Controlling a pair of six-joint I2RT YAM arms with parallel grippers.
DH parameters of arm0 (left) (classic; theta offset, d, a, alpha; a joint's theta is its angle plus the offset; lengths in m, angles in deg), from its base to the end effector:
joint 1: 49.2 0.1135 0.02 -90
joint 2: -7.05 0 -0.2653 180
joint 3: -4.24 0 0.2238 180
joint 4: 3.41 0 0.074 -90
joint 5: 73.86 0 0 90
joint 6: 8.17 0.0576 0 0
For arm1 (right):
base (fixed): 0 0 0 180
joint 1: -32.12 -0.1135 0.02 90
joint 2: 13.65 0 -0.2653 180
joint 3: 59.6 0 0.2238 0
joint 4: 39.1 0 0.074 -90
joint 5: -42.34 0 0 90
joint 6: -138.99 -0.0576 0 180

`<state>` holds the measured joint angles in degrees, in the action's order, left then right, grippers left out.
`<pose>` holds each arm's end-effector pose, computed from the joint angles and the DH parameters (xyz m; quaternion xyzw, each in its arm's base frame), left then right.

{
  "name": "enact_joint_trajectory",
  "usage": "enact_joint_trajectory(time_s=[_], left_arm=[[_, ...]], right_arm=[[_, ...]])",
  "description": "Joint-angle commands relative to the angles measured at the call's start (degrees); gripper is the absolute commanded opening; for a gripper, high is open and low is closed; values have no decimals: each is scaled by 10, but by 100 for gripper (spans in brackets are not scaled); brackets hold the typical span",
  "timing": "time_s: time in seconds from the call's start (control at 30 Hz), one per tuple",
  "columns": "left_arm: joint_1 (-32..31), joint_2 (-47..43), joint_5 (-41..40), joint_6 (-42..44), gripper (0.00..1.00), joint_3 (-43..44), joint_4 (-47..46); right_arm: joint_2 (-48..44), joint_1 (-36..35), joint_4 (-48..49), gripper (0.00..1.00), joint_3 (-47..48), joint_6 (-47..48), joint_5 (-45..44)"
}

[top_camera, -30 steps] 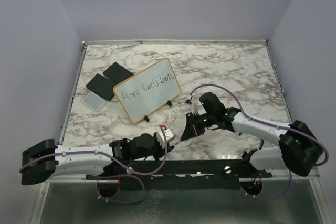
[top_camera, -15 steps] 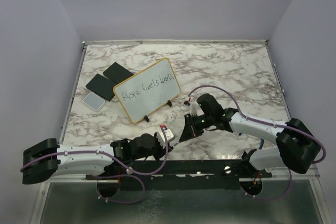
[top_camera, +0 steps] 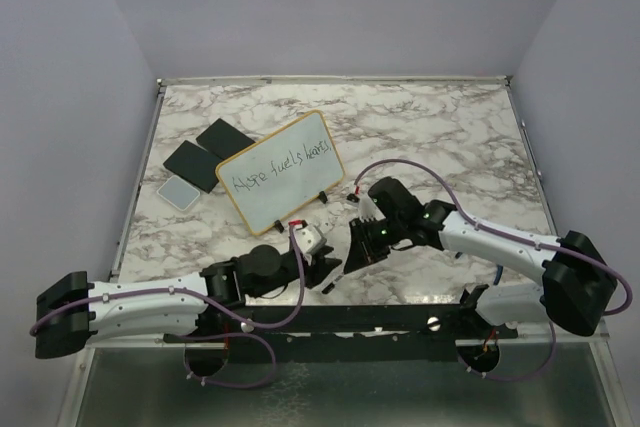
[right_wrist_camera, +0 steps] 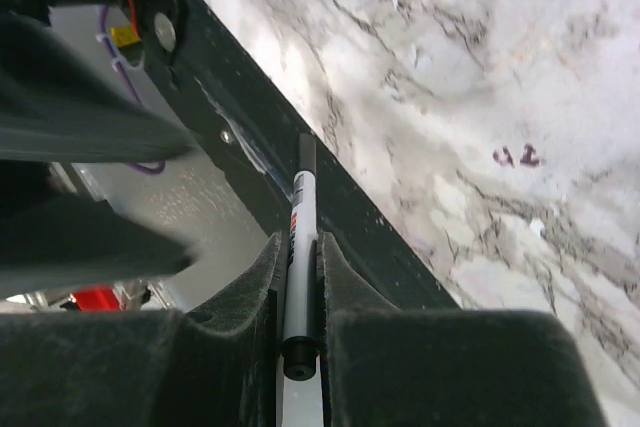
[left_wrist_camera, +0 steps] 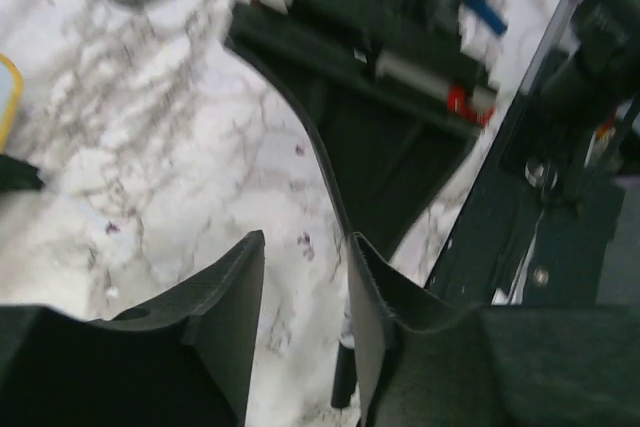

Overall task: Write a sentence on the whiteboard
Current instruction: Place the whiteboard marker at the center of the board.

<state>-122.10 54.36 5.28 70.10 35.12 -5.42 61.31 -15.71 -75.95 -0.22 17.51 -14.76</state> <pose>0.0637 -0.1700 0.2127 0.3504 0.7068 -0.3554 0.5014 0.1388 0.1999 0.2126 -0.2194 0.8858 0.4035 0.0667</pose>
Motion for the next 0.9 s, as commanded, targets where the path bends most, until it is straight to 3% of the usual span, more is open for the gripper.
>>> enact_joint_trajectory(time_s=[0.0,0.27,0.33,0.43,0.67,0.87], left_arm=[[6,-27,-50,6,44,25,-34],[6,-46,-53,2,61,24,-4],[6,-52,-59,-3,72,22,3],[5,-70,-77,-14,97,18,16],[13,-111,-112,-48,99,37,77],[48,-78,-118,-88,99,79,118]], right_arm=[[-25,-8,-83,1,20,8,-46],[-57,-7,-119,0,38,5,-116],[-66,-7,-130,0,46,4,-145],[-73,-2,-152,0,60,9,-171],[-77,41,-214,0,90,40,-192],[-112,132,-88,0,1,-3,-102]])
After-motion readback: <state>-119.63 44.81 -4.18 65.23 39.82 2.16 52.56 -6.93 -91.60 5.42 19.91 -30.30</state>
